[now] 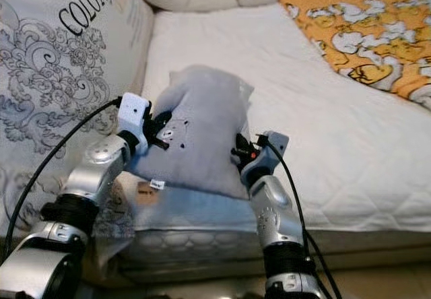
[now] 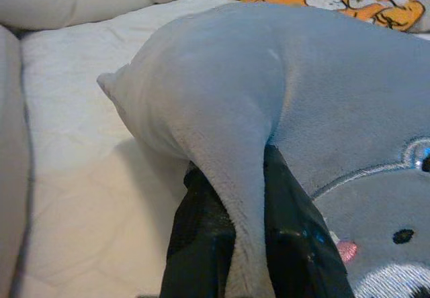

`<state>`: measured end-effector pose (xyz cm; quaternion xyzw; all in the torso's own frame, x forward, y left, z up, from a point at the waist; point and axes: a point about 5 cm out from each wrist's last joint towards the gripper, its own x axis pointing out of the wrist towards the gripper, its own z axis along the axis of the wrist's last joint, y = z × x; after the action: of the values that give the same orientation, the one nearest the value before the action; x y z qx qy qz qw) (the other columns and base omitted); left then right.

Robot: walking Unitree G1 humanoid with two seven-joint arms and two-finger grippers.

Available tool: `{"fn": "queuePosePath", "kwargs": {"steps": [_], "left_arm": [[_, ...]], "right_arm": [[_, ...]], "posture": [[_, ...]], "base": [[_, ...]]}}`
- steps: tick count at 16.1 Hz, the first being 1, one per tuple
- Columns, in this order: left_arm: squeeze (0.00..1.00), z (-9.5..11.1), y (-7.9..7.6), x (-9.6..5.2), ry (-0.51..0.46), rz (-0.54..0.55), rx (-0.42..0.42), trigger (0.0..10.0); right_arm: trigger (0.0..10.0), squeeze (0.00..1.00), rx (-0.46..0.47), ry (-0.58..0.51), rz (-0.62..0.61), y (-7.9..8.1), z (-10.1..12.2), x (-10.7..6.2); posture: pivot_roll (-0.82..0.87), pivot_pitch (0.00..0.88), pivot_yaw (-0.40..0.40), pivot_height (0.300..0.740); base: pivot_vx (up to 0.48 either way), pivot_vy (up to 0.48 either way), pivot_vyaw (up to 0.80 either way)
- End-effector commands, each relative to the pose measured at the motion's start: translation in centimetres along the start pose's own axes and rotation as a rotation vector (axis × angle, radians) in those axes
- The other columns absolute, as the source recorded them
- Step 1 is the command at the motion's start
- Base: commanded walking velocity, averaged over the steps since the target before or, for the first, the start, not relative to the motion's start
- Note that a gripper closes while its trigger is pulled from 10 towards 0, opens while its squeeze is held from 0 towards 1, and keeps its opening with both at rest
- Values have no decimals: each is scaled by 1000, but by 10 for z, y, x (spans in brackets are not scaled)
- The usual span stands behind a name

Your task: Clean up the room

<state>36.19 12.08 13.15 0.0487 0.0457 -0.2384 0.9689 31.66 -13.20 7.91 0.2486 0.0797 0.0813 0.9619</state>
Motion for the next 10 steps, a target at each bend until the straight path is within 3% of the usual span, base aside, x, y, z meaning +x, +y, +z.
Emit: {"fn": "queuePosePath", "kwargs": {"steps": [1, 10], "left_arm": [[0, 12, 3, 2, -53, 14, 11, 10000], [0, 11, 3, 2, -52, 17, 7, 10000]], "right_arm": [[10000, 0, -6, -18, 12, 1, 6, 1], [10000, 0, -7, -14, 13, 0, 5, 1]], "posture": [[-10, 0, 43, 740], [-9, 0, 37, 740]], "base": [[315, 0, 0], [320, 0, 0]]}}
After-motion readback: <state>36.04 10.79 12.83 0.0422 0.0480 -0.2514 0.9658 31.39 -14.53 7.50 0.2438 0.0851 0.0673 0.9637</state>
